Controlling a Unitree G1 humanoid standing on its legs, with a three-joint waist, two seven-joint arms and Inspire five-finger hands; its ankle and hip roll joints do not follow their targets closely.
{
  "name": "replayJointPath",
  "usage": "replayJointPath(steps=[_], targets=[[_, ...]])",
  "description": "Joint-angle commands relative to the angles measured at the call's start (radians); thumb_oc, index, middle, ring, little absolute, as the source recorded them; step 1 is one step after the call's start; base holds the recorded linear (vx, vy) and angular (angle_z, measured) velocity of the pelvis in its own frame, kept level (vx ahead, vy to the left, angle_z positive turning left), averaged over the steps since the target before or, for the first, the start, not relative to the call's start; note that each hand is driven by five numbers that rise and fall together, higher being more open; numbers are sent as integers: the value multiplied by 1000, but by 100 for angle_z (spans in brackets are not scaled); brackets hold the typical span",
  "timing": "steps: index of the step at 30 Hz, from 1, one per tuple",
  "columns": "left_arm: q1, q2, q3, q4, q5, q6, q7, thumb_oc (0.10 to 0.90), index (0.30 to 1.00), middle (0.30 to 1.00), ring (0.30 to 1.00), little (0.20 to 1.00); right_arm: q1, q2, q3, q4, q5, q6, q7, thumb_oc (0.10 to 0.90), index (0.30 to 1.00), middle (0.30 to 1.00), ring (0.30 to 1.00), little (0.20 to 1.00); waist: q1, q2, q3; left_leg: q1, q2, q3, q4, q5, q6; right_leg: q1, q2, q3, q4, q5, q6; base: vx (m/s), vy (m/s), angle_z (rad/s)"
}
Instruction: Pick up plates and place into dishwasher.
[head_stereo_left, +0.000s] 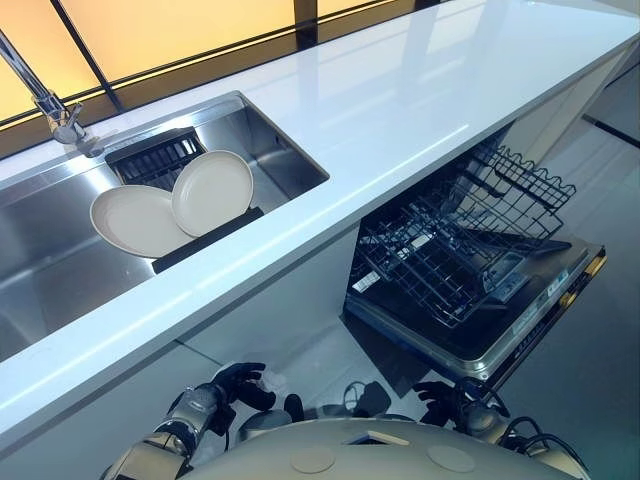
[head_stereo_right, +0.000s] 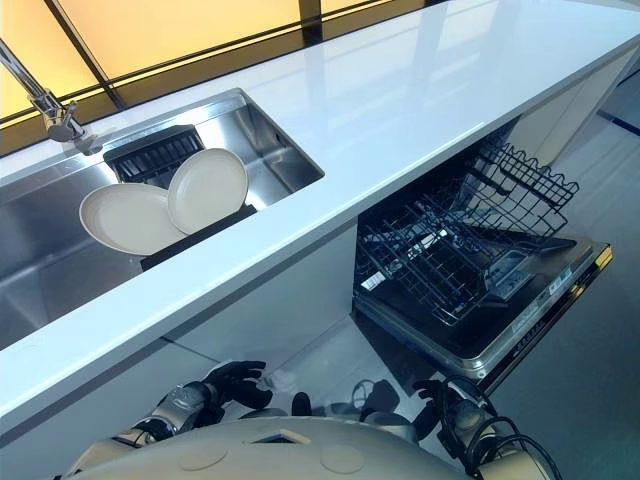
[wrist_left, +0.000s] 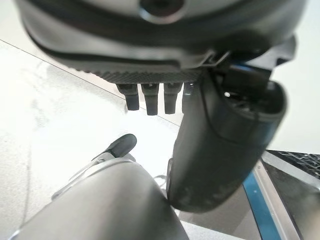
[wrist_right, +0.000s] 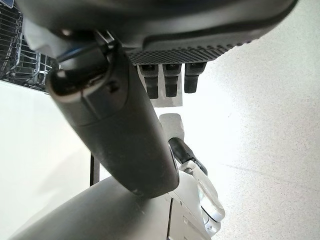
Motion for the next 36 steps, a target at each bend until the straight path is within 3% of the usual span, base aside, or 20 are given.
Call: replayJointPath(steps=[1,2,4,7,10,11,14,16,19,20,22,26,31,33,35,36], targets=[[-47,16,-38,-11,-19,-156,0,800,900,900,900,900,-88,11,-14,-1,-5,-16,25,800,900,900,900,900,14,14,8,31,-13,69,69,-143,-1,-65,-5,-19,106,-68,52,0,0,0],[-47,16,-38,-11,-19,-156,0,800,900,900,900,900,-87,11,-15,-1,-5,-16,25,800,900,900,900,900,14,13,8,31,-13,69,69,-143,-1,-65,-5,-19,106,-68,52,0,0,0],[-62,34,-70,-88,-9,-237,-11,800,900,900,900,900,-92,-2,-10,-20,-2,-5,39,800,900,900,900,900,14,15,13,29,-12,71,69,-141,-2,-68,-5,-18,108,-66,53,0,0,0],[-102,87,-137,-311,18,-278,-33,800,900,900,900,900,-99,-25,-3,-59,13,19,62,800,900,900,900,900,15,19,21,25,-10,71,66,-135,-1,-75,-5,-19,114,-63,55,-49,4,0],[-148,182,-176,-636,-85,-253,-167,800,900,900,900,900,-99,-53,6,-117,37,52,86,800,900,900,900,900,17,21,31,21,-9,70,61,-130,1,-84,-5,-17,120,-61,57,-58,0,1],[-167,213,-160,-755,-163,-239,-269,800,900,900,900,900,-93,-63,3,-148,44,69,95,800,900,900,900,900,18,21,33,20,-9,70,57,-128,4,-86,-5,-16,119,-59,57,-45,-5,0],[-188,255,-125,-990,-297,-148,-438,800,900,900,900,900,-81,-78,-3,-203,51,102,110,800,900,900,900,900,19,20,35,20,-10,69,50,-125,8,-88,-3,-14,117,-55,57,-14,-3,0],[-203,292,-103,-1200,-468,-95,-654,800,900,900,900,900,-56,-84,-9,-256,43,126,120,800,900,900,900,900,15,18,31,29,-10,69,34,-124,13,-84,0,-9,110,-50,60,-6,-21,7],[-224,309,-80,-1350,-738,34,-835,800,900,900,900,900,-29,-93,3,-320,40,158,134,800,900,900,900,900,2,15,24,40,-9,71,18,-125,14,-77,4,3,98,-47,63,3,-4,3],[-225,308,-78,-1358,-745,46,-838,800,900,900,900,900,-28,-93,4,-323,40,160,135,800,900,900,900,900,2,15,24,41,-9,71,17,-125,14,-77,4,3,98,-46,63,0,0,0],[-243,279,-69,-1423,-998,187,-935,800,900,900,900,900,-10,-95,18,-377,39,191,148,800,900,900,900,900,-12,12,16,51,-9,73,9,-130,12,-71,7,16,89,-45,63,34,-40,-1],[-234,218,-80,-1466,-1196,257,-954,800,900,900,900,900,2,-91,31,-433,36,230,164,800,900,900,900,900,-25,4,12,57,-9,74,7,-135,9,-65,9,27,78,-41,59,21,-34,-8],[-177,54,-90,-1496,-1446,329,-920,800,900,900,900,900,-6,-81,48,-422,34,227,173,800,900,900,900,900,-25,-8,13,67,-9,63,7,-141,6,-53,14,34,74,-41,48,18,-37,-12],[-167,5,-89,-1504,-1524,294,-855,800,900,900,900,900,-19,-72,59,-385,37,206,164,800,900,900,900,900,-21,-12,12,69,-9,57,7,-143,6,-50,15,33,74,-43,44,10,-38,0],[-166,-21,-71,-1510,-1552,202,-764,800,900,900,900,900,-36,-58,73,-334,45,178,145,800,900,900,900,900,-11,-15,10,69,-9,50,7,-143,5,-45,16,30,72,-46,42,5,-37,2],[-164,-22,-56,-1518,-1510,115,-710,800,900,900,900,900,-39,-52,76,-315,47,164,136,800,900,900,900,900,-7,-16,9,69,-9,48,7,-143,4,-44,17,28,71,-47,41,0,0,0]])
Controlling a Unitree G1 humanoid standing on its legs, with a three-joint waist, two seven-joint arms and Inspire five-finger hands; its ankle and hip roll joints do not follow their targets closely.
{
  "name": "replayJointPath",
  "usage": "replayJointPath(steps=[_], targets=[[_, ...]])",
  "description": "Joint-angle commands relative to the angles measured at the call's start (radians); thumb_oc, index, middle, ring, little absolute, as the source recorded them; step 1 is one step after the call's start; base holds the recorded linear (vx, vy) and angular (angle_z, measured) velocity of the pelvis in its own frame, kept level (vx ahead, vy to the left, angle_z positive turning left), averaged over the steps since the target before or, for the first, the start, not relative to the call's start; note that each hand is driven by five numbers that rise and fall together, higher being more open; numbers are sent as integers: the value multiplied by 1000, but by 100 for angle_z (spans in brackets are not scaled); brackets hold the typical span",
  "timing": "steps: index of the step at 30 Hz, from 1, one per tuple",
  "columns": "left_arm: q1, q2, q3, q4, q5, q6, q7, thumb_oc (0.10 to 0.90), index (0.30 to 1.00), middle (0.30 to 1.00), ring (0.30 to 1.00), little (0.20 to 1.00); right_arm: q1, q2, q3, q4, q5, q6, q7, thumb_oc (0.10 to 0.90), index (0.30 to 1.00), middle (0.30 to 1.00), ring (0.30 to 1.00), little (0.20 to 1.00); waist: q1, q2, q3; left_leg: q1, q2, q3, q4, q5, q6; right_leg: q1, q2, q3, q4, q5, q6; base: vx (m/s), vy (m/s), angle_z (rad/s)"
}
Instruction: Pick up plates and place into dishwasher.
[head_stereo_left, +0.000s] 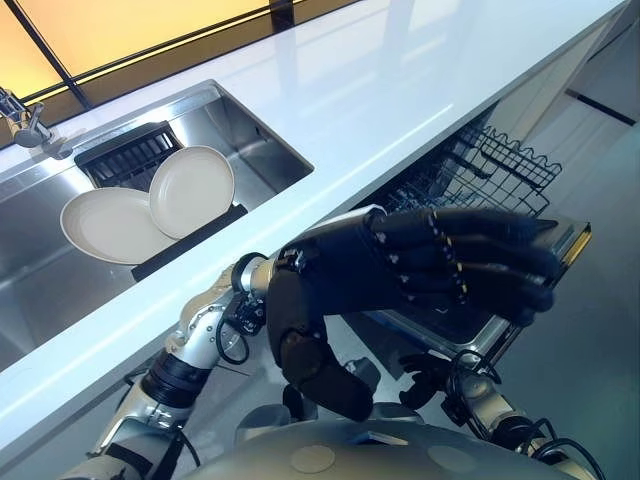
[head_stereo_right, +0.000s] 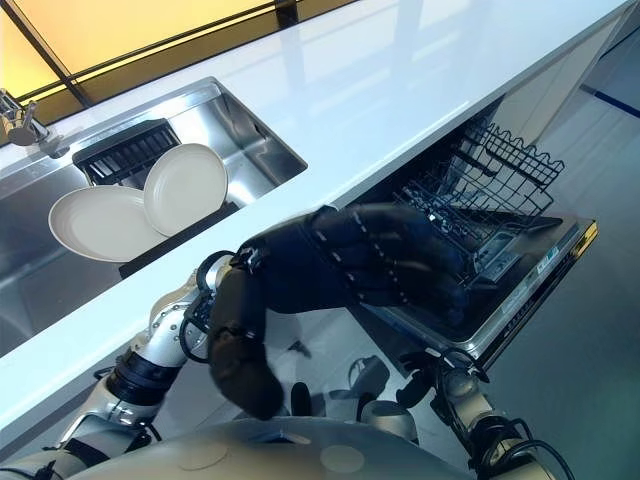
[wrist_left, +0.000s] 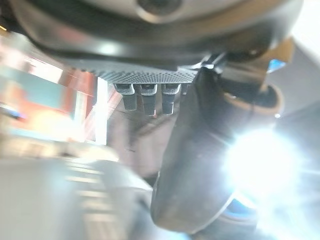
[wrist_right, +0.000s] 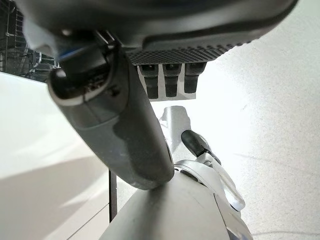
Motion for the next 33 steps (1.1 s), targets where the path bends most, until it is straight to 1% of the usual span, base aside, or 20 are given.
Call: replayJointPath(steps=[1,2,4,5,6,8,9,10,11,12,13,14,15,16,17,20,23,26,30,33], targets=[[-22,-41,59,-47,-24,-306,193,800,900,900,900,900,-62,-1,37,82,39,-80,-19,800,900,900,900,900,37,-9,-41,48,-11,32,5,-144,0,-50,13,1,70,-50,40,0,0,0],[-22,-37,66,-50,-14,-318,206,800,900,900,900,900,-62,0,36,83,39,-81,-20,800,900,900,900,900,38,-9,-41,48,-10,31,5,-143,0,-50,13,0,70,-50,40,0,0,0],[-23,10,135,-53,216,-509,368,800,900,900,900,900,-56,4,30,92,34,-91,-29,800,900,900,900,900,48,-6,-45,46,-10,25,5,-140,-1,-49,13,-5,71,-53,40,0,0,0],[-23,35,166,-55,342,-586,442,800,900,900,900,900,-51,4,26,94,31,-94,-33,800,900,900,900,900,52,-5,-46,46,-10,23,5,-139,-2,-48,14,-7,72,-55,40,0,0,0],[-30,100,223,-45,599,-682,590,800,900,900,900,900,-42,3,20,98,25,-100,-38,800,900,900,900,900,59,-1,-50,45,-10,18,5,-137,-3,-47,16,-11,73,-58,39,5,6,4],[-43,151,261,-39,852,-765,763,800,900,900,900,900,-35,3,21,105,23,-106,-46,800,900,900,900,900,63,3,-56,44,-10,13,5,-137,-1,-47,18,-12,73,-61,40,12,8,3],[-81,215,302,-22,1099,-756,939,800,900,900,900,900,-32,7,31,141,29,-131,-63,800,900,900,900,900,66,5,-63,43,-13,9,5,-136,1,-46,20,-11,72,-65,40,36,8,3],[-135,300,333,21,1316,-733,1080,800,900,900,900,900,-32,10,42,165,37,-145,-76,800,900,900,900,900,67,8,-70,45,-13,8,5,-139,2,-42,22,-11,72,-70,42,32,6,4],[-165,342,346,39,1348,-700,1108,800,900,900,900,900,-33,11,47,175,42,-150,-80,800,900,900,900,900,68,9,-77,40,-14,8,5,-135,1,-47,22,-11,71,-68,42,33,2,8],[-231,436,370,83,1517,-643,1207,800,900,900,900,900,-37,10,61,191,53,-154,-86,800,900,900,900,900,68,14,-86,36,-13,11,5,-134,0,-48,24,-11,69,-69,41,33,-1,12],[-288,520,368,129,1631,-611,1263,800,900,900,900,900,-41,11,68,200,59,-154,-89,800,900,900,900,900,67,18,-88,40,-14,12,5,-137,0,-43,24,-13,69,-74,42,28,-2,14],[-298,531,366,136,1641,-610,1278,800,900,900,900,900,-43,13,68,202,59,-154,-90,800,900,900,900,900,67,17,-90,37,-14,12,5,-134,0,-46,24,-14,68,-71,42,32,1,11],[-379,657,346,216,1798,-541,1315,800,900,900,900,900,-45,9,79,202,67,-142,-92,800,900,900,900,900,64,27,-99,33,-15,17,5,-133,-2,-47,23,-15,65,-70,42,26,9,6],[-451,760,300,289,1897,-509,1311,800,900,900,900,900,-50,6,86,198,77,-128,-92,800,900,900,900,900,62,35,-103,32,-16,22,5,-132,-3,-46,21,-20,62,-67,44,44,16,2],[-504,821,252,326,1905,-492,1307,800,900,900,900,900,-53,5,89,199,82,-122,-93,800,900,900,900,900,62,40,-103,32,-16,23,5,-132,-4,-45,20,-24,61,-65,46,39,20,0],[-632,944,113,424,1908,-493,1247,800,900,900,900,900,-60,-6,92,202,96,-106,-88,800,900,900,900,900,61,56,-102,35,-19,29,5,-132,-6,-41,15,-32,59,-63,53,44,29,1],[-736,1013,-20,486,1953,-513,1194,800,900,900,900,900,-66,-14,94,218,105,-100,-89,800,900,900,900,900,59,71,-99,42,-24,30,5,-133,-6,-37,11,-35,59,-62,58,64,48,1],[-820,1042,-138,534,2008,-539,1152,800,900,900,900,900,-72,-18,94,239,116,-97,-92,800,900,900,900,900,55,84,-95,51,-28,32,5,-136,-4,-32,8,-34,59,-61,63,84,60,2],[-923,1059,-273,571,2098,-589,1150,800,900,900,900,900,-76,-26,91,255,128,-81,-100,800,900,900,900,900,43,99,-91,59,-32,38,5,-139,-3,-28,1,-29,57,-58,71,94,66,1],[-1001,1050,-361,580,2083,-603,1124,800,900,900,900,900,-78,-29,84,268,141,-73,-110,800,900,900,900,900,33,108,-88,65,-35,45,5,-143,-1,-27,-5,-22,54,-53,77,103,69,-3]])
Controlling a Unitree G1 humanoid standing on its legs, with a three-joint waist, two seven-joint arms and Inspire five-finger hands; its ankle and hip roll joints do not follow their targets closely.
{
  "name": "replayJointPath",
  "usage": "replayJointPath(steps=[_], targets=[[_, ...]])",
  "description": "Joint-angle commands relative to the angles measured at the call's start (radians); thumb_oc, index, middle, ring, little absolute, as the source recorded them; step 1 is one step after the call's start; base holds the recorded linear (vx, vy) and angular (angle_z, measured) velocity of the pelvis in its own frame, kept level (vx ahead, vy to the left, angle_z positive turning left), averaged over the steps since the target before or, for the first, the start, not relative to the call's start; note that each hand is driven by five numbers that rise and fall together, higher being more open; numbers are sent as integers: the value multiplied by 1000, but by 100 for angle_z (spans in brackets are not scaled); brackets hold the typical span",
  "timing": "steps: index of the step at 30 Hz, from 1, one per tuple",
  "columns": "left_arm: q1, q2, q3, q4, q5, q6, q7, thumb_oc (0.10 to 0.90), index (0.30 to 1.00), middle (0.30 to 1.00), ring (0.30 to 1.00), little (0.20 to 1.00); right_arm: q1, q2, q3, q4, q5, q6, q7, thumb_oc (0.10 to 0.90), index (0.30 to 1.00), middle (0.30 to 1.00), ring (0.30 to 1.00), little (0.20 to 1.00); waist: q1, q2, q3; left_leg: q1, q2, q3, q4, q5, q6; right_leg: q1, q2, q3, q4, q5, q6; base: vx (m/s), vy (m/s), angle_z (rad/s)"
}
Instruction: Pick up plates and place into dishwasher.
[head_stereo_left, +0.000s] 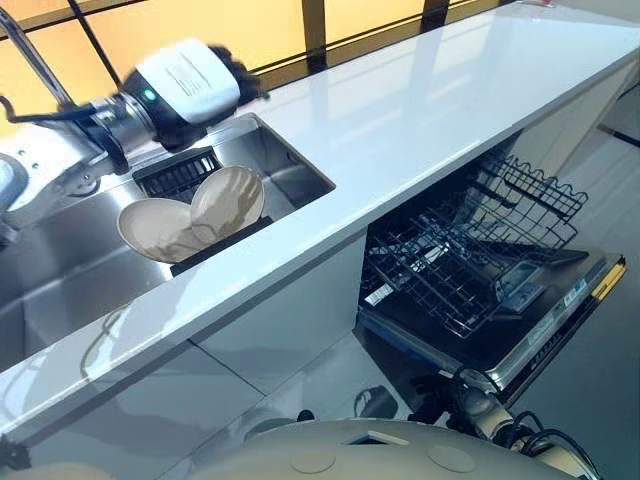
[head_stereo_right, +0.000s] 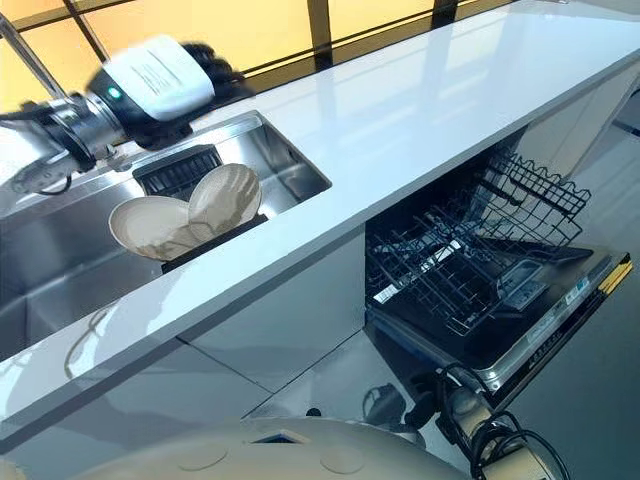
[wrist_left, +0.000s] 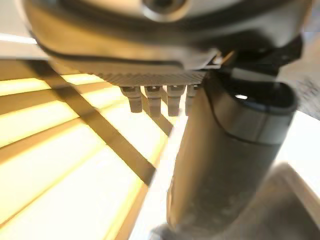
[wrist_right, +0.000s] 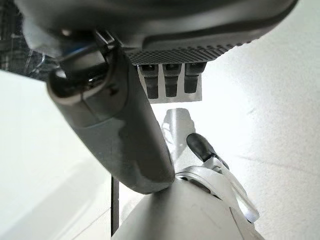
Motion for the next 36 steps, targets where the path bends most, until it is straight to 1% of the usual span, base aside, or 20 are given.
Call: replayJointPath(steps=[1,4,5,7,8,11,14,17,18,20,23,27,31,32,36], targets=[[-300,32,37,128,-20,43,7,800,900,900,900,900,-43,-36,22,23,34,4,-12,800,900,900,900,900,-3,39,13,64,-29,64,7,-146,0,-38,0,-10,55,-52,78,99,61,-4],[-325,14,9,134,-49,58,-58,800,900,900,900,900,-44,-31,13,30,40,6,-20,800,900,900,900,900,-11,43,17,68,-33,70,7,-149,4,-40,-4,-1,55,-49,83,60,40,-6],[-325,13,9,134,-49,59,-58,800,900,900,900,900,-44,-31,13,30,40,6,-20,800,900,900,900,900,-10,43,17,68,-33,70,7,-150,4,-40,-4,0,55,-49,83,51,43,-6],[-310,-3,6,149,-81,106,-181,800,900,900,900,900,-43,-30,6,33,43,7,-28,800,900,900,900,900,-19,46,21,71,-37,76,7,-152,8,-43,-8,9,55,-45,89,60,59,-5],[-302,-6,4,155,-85,116,-219,800,900,900,900,900,-43,-30,3,31,42,9,-29,800,900,900,900,900,-22,46,23,72,-38,79,7,-153,10,-43,-9,13,54,-43,91,48,56,-5],[-281,-18,11,168,-86,127,-260,800,900,900,900,900,-41,-27,-4,33,37,12,-31,800,900,900,900,900,-28,45,27,75,-42,86,9,-156,15,-47,-13,24,56,-39,98,44,46,-7],[-263,-33,25,182,-69,133,-274,800,900,900,900,900,-40,-25,-10,37,32,12,-33,800,900,900,900,900,-32,44,29,75,-44,93,11,-159,19,-53,-15,32,60,-36,103,45,40,-10],[-269,-40,14,207,-66,134,-293,800,900,900,900,900,-41,-29,-17,35,32,14,-31,800,900,900,900,900,-36,43,32,74,-46,97,14,-161,23,-59,-18,39,67,-34,108,38,39,-14],[-271,-42,9,214,-75,145,-305,800,900,900,900,900,-42,-31,-18,32,34,15,-30,800,900,900,900,900,-37,43,35,74,-47,99,17,-162,25,-62,-20,42,70,-33,111,30,40,-9],[-269,-45,4,229,-82,145,-322,800,900,900,900,900,-45,-34,-21,25,37,20,-28,800,900,900,900,900,-39,43,40,72,-50,101,20,-164,29,-67,-23,47,76,-32,115,27,39,-10],[-265,-45,5,243,-86,138,-319,800,900,900,900,900,-46,-36,-26,24,33,22,-24,800,900,900,900,900,-40,42,44,71,-52,104,22,-167,32,-73,-25,52,82,-30,118,23,32,-10],[-260,-56,4,258,-101,148,-328,800,900,900,900,900,-53,-39,-34,22,28,31,-20,800,900,900,900,900,-44,43,52,70,-55,111,25,-170,36,-81,-28,62,88,-26,124,30,41,-5],[-266,-66,-5,269,-127,156,-351,800,900,900,900,900,-58,-41,-38,20,30,36,-18,800,900,900,900,900,-46,41,59,68,-56,118,30,-174,40,-93,-33,67,97,-23,131,26,35,-3],[-266,-71,-6,272,-133,158,-371,800,900,900,900,900,-60,-43,-40,18,29,38,-17,800,900,900,900,900,-47,40,61,66,-58,120,33,-176,42,-97,-34,70,101,-21,133,0,0,0],[-272,-76,-15,273,-143,148,-381,800,900,900,900,900,-63,-45,-42,10,29,42,-14,800,900,900,900,900,-49,38,68,61,-60,123,38,-178,45,-108,-37,77,109,-18,137,16,28,-10]])
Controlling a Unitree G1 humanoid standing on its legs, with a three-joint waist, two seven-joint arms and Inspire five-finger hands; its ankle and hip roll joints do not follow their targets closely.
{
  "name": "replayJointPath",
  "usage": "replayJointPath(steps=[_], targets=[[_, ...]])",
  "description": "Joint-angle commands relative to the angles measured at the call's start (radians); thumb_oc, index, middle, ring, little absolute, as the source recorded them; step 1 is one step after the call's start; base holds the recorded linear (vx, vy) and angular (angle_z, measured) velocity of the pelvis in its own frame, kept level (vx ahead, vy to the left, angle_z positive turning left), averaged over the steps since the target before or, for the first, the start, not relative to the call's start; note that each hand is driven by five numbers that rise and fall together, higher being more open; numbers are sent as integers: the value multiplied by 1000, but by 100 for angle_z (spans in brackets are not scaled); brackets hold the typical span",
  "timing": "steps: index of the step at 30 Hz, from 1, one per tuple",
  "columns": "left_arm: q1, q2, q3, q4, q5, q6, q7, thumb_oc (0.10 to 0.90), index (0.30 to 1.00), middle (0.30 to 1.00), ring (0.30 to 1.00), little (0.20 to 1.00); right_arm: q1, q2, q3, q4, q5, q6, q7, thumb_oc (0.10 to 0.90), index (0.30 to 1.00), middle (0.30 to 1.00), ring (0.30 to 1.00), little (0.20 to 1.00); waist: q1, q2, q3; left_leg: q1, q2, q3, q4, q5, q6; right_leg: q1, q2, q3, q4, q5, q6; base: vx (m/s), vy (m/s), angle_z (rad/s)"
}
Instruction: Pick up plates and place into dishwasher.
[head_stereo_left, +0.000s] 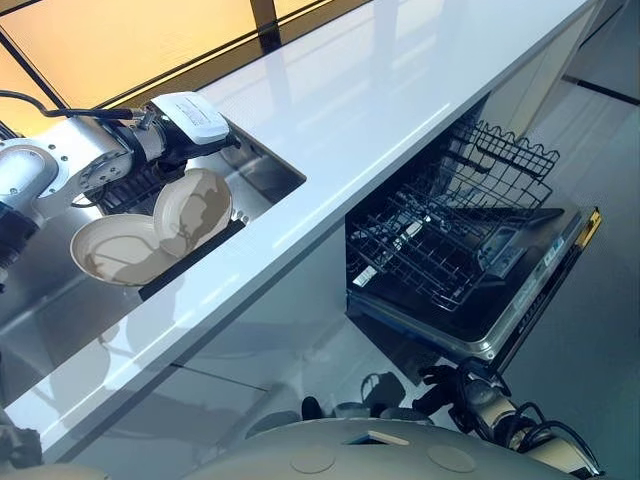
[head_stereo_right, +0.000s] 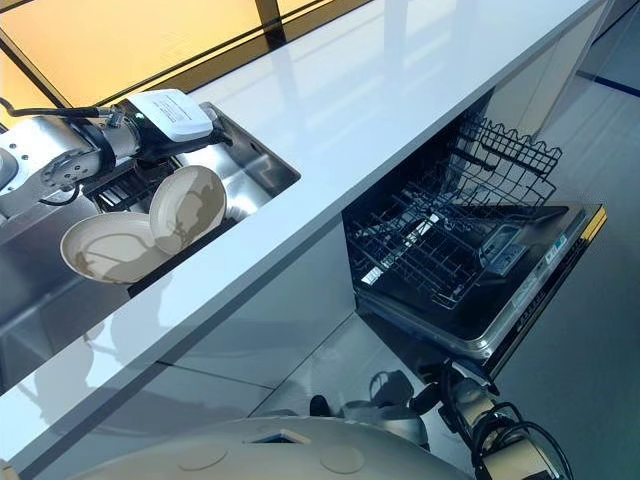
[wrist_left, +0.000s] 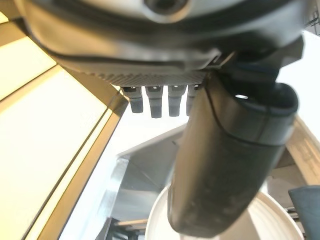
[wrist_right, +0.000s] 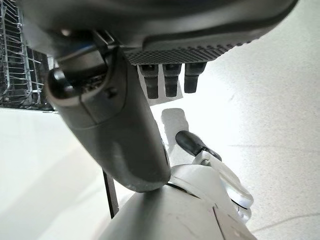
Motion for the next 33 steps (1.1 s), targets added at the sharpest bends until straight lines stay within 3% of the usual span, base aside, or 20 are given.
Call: replayJointPath(steps=[1,19,33], targets=[[-174,4,69,119,-49,76,22,800,900,900,900,900,-22,-40,-17,10,9,1,15,800,900,900,900,900,0,23,-19,34,-63,40,39,-158,36,-96,-36,-9,103,-24,132,5,26,-9],[-200,-61,49,149,-56,71,-2,800,900,900,900,900,-40,-43,-20,2,23,12,28,800,900,900,900,900,-10,12,7,16,-71,67,55,-165,45,-139,-48,6,127,-5,150,3,6,-3],[-208,-102,5,176,49,17,-212,800,900,900,900,900,-54,-45,-19,9,28,15,24,800,900,900,900,900,-18,10,22,2,-79,71,79,-172,49,-154,-49,18,137,-1,150,5,0,-1]])
